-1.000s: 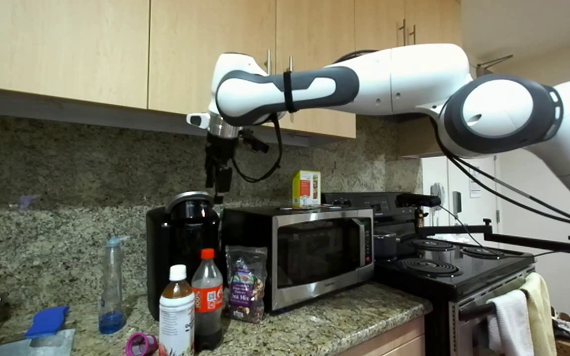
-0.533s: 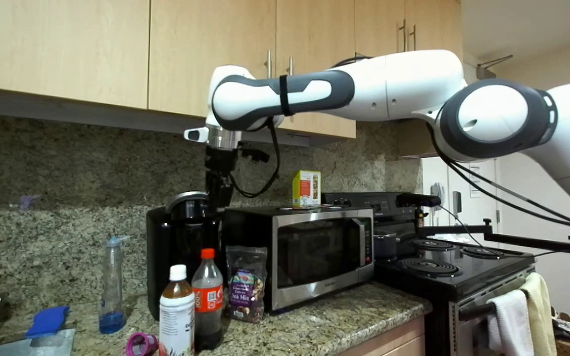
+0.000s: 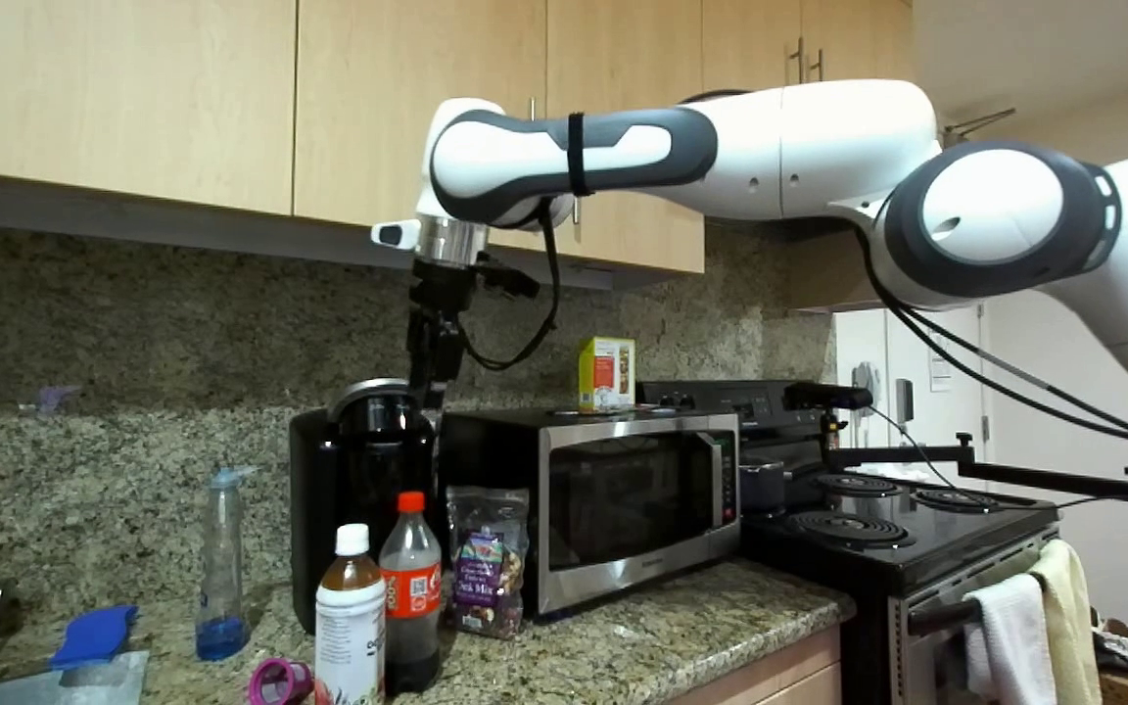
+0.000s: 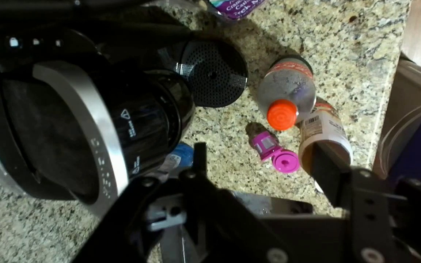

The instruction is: Close the lid of the machine beside the microwave

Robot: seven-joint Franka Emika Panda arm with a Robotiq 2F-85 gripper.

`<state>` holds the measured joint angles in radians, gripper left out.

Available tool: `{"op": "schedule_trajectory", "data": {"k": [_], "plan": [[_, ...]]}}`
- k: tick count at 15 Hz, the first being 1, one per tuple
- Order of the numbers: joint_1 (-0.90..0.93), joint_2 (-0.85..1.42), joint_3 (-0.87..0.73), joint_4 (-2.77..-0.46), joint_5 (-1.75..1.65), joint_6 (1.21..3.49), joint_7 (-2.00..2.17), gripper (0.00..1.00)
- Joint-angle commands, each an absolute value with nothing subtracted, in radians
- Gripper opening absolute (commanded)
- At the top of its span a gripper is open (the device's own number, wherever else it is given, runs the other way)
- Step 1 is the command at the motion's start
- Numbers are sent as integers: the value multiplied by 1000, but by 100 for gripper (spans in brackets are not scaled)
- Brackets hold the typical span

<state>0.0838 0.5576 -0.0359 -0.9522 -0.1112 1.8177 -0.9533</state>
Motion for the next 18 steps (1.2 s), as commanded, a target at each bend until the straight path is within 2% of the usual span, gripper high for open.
{"op": "schedule_trajectory", "data": {"k": [1,12,18], "plan": [[76,510,-12,-962,-79,1821,-987,100],[81,644,-6,-850,-109,1840,-989,100],[93,661,-33,-826,-144,1988,-957,100]]}}
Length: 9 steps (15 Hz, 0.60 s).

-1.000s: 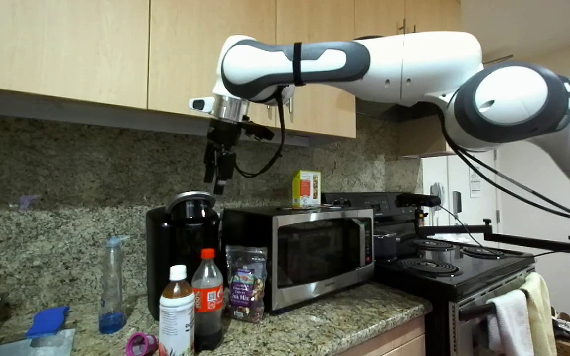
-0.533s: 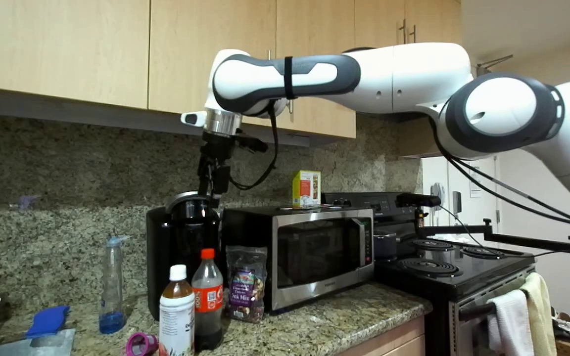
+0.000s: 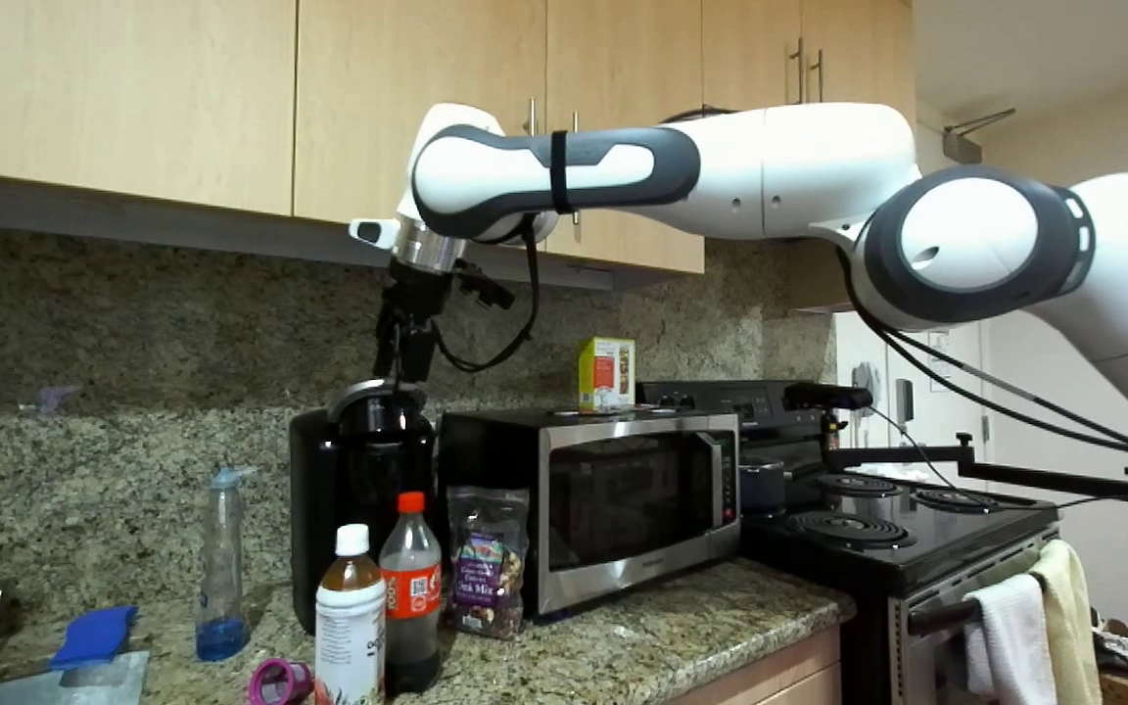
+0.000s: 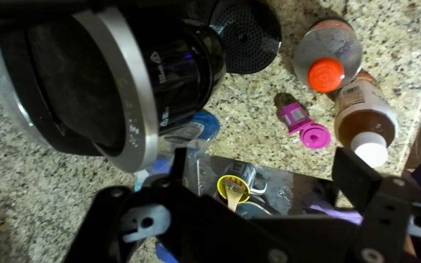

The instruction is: Close the lid of the machine beside the microwave

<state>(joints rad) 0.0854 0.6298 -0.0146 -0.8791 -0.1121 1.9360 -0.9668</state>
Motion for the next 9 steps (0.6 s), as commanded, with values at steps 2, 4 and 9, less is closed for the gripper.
{"op": "schedule_trajectory", "data": {"k": [2,4,9], "plan": [[98,682,-53,-802,-168,2006,-946,100],[102,709,-77,-772,-188,1989,-940,100],[103,783,-115,-699,-213,1959,-956,100]]}}
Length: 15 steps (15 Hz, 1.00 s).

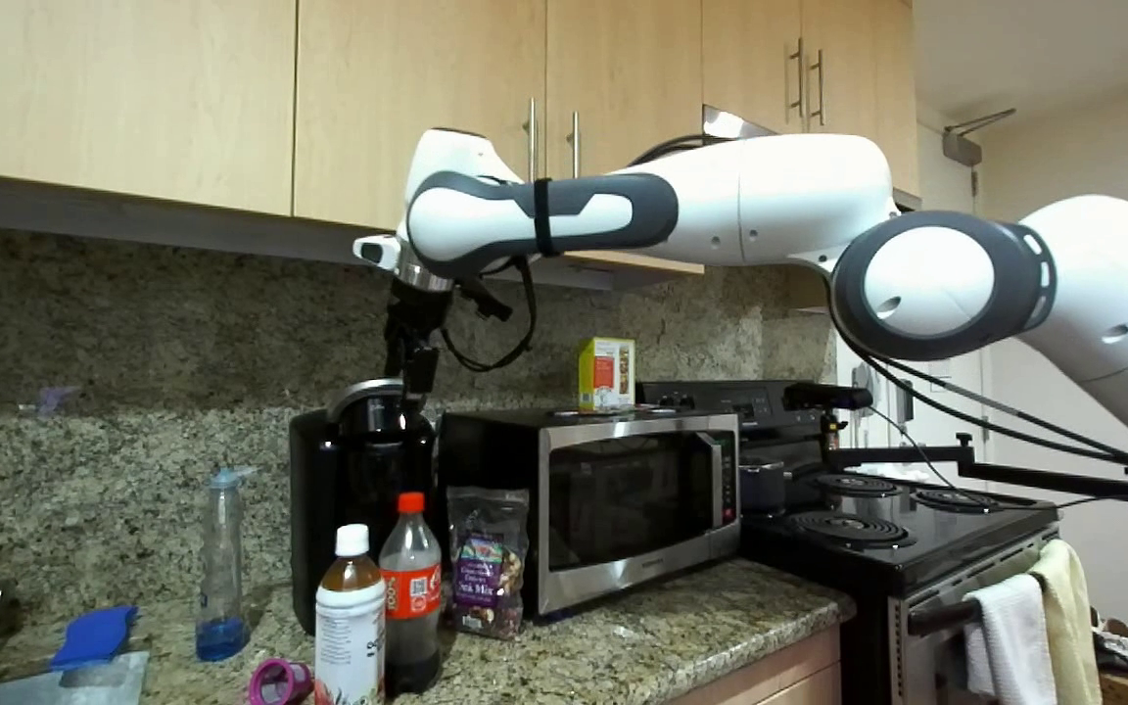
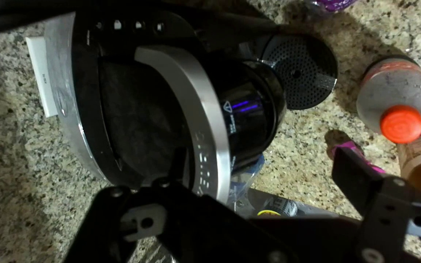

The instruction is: Close the lid of the machine beside the microwave

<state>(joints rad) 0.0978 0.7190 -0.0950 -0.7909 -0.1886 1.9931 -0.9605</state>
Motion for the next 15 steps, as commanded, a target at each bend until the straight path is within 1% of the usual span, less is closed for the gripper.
{"op": "schedule_trajectory", "data": {"k": [1,8,9,10,15], "plan": [[102,791,-116,-689,-207,1939,-957,100],[91,816,-88,-636,-147,1745,-960,100],[97,781,-81,-687,-138,1729,-957,100],[93,782,-70,-686,-122,1701,-968,100],[65,796,-4,-651,-28,1500,-1058,100]]}}
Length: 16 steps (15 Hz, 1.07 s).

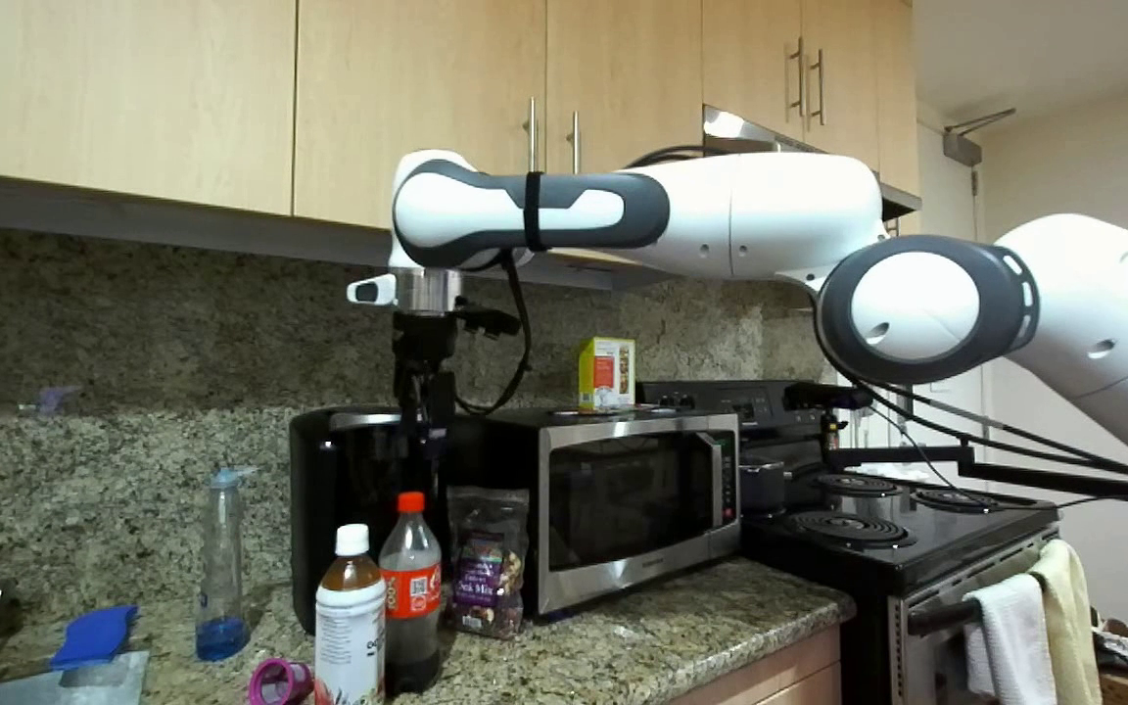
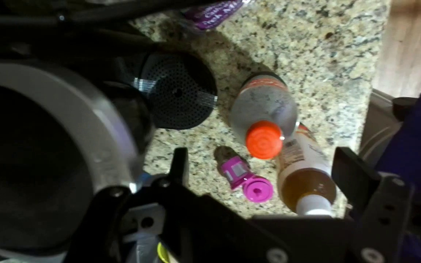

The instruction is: Close the lid of the machine beside the microwave

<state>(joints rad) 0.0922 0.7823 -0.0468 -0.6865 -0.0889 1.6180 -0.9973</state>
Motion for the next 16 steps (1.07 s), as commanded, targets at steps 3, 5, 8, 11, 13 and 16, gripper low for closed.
{"op": "schedule_trajectory", "data": {"k": [3,5,8,11,13,16], "plan": [[30,823,28,-626,32,1380,-1126,100],[17,834,34,-613,53,1304,-1149,100],[7,849,32,-594,51,1253,-1167,100],[24,786,25,-605,38,1198,-1149,100],[30,755,25,-592,42,1155,-1136,100],[28,694,28,-579,50,1110,-1132,100]]}}
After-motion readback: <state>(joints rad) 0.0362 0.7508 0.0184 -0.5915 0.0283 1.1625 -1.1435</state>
